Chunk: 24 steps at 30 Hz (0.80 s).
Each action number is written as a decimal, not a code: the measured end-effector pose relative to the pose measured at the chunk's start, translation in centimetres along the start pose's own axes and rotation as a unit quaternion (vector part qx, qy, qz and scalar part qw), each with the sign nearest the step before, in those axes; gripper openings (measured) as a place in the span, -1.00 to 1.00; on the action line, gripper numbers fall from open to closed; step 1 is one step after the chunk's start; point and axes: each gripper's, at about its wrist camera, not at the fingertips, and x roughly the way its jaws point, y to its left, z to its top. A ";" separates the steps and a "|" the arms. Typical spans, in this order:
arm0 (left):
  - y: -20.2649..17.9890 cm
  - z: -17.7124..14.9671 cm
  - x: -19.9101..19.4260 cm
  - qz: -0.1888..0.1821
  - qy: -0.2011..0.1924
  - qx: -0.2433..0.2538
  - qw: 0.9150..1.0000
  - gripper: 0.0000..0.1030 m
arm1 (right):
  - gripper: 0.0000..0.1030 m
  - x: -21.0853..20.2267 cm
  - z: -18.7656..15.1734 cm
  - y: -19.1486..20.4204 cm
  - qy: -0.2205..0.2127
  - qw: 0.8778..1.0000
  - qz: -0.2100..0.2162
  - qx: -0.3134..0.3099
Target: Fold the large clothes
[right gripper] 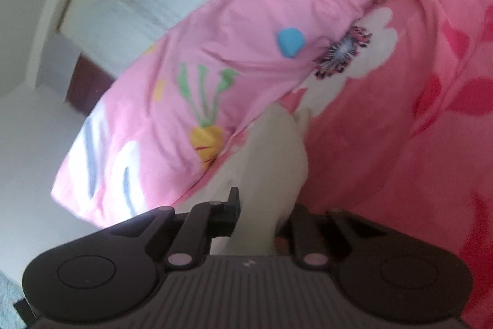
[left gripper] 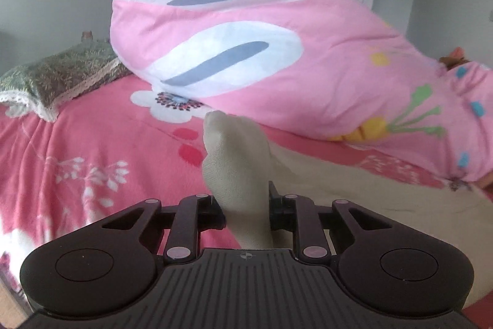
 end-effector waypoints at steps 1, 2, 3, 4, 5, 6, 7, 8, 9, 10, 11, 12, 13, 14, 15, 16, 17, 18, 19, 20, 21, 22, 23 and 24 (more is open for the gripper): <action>0.3 -0.1 -0.9 -0.004 0.007 -0.006 1.000 1.00 | 1.00 -1.1 -0.1 0.1 0.007 1.000 0.007 -0.004; 0.6 -0.3 -1.6 -0.008 0.014 -0.013 1.000 1.00 | 1.00 -1.9 -0.2 0.2 0.014 1.000 0.010 -0.009; 1.0 -0.6 -2.2 -0.009 0.024 -0.021 0.999 1.00 | 1.00 -3.1 -0.6 0.1 0.024 0.999 0.014 -0.018; 1.5 -1.1 -2.8 -0.009 0.037 -0.032 0.999 1.00 | 1.00 -3.4 -0.9 0.2 0.032 0.999 0.013 -0.023; 2.0 -1.6 -3.0 -0.006 0.057 -0.040 0.998 1.00 | 1.00 -4.1 -1.5 -0.2 0.045 0.999 0.009 -0.029; 2.4 -2.2 -3.0 0.001 0.080 -0.046 0.996 1.00 | 1.00 -4.2 -2.0 -0.6 0.059 0.998 -0.001 -0.036; 3.0 -2.8 -3.1 0.017 0.098 -0.054 0.994 1.00 | 1.00 -4.3 -2.6 -1.3 0.071 0.996 -0.030 -0.042; 3.6 -3.3 -3.3 0.048 0.100 -0.061 0.992 1.00 | 1.00 -4.4 -3.0 -2.1 0.079 0.994 -0.070 -0.041; 4.0 -3.5 -3.8 0.077 0.093 -0.062 0.991 1.00 | 1.00 -4.5 -3.1 -2.7 0.084 0.990 -0.106 -0.038; 4.4 -3.5 -4.6 0.098 0.078 -0.059 0.990 1.00 | 1.00 -4.9 -3.1 -3.3 0.079 0.988 -0.127 -0.033; 4.6 -3.4 -5.5 0.114 0.063 -0.060 0.990 1.00 | 1.00 -6.0 -2.8 -3.6 0.065 0.991 -0.119 -0.021; 4.8 -3.2 -6.4 0.123 0.047 -0.064 0.989 1.00 | 1.00 -6.8 -2.7 -3.3 0.053 0.991 -0.120 -0.019; 4.7 -2.9 -7.3 0.122 0.030 -0.063 0.990 1.00 | 1.00 -7.8 -2.5 -2.5 0.035 0.990 -0.132 -0.032; 4.3 -2.6 -7.8 0.115 0.018 -0.052 0.992 1.00 | 1.00 -8.7 -2.4 -1.4 0.014 0.987 -0.146 -0.059; 3.7 -2.4 -8.2 0.108 0.012 -0.038 0.993 1.00 | 1.00 -9.5 -2.5 0.2 -0.005 0.983 -0.159 -0.096; 2.8 -2.1 -8.4 0.098 0.011 -0.016 0.995 1.00 | 1.00 -9.8 -2.7 1.6 -0.016 0.979 -0.163 -0.125; 2.0 -2.0 -8.4 0.087 0.012 0.002 0.996 1.00 | 1.00 -9.9 -3.0 3.0 -0.022 0.975 -0.158 -0.152; 1.1 -2.0 -8.3 0.071 0.014 0.019 0.997 1.00 | 1.00 -9.9 -3.2 4.2 -0.023 0.973 -0.149 -0.173; 0.1 -2.2 -8.1 0.050 0.016 0.036 0.998 1.00 | 1.00 -9.6 -3.8 5.6 -0.019 0.971 -0.136 -0.198; -0.8 -2.7 -7.9 0.032 0.023 0.056 0.998 1.00 | 1.00 -9.1 -4.6 7.2 -0.010 0.966 -0.118 -0.230; -1.8 -3.1 -7.3 0.019 0.035 0.077 0.996 1.00 | 1.00 -8.8 -5.4 8.2 0.000 0.961 -0.106 -0.255; -3.1 -3.7 -6.3 0.011 0.053 0.104 0.993 1.00 | 1.00 -8.2 -6.4 9.3 0.010 0.954 -0.094 -0.283; -4.0 -4.4 -5.4 0.007 0.070 0.129 0.989 1.00 | 1.00 -7.3 -7.6 10.3 0.021 0.944 -0.083 -0.318; -5.2 -5.3 -4.3 0.008 0.088 0.163 0.983 1.00 | 1.00 -6.2 -8.5 11.0 0.031 0.936 -0.081 -0.342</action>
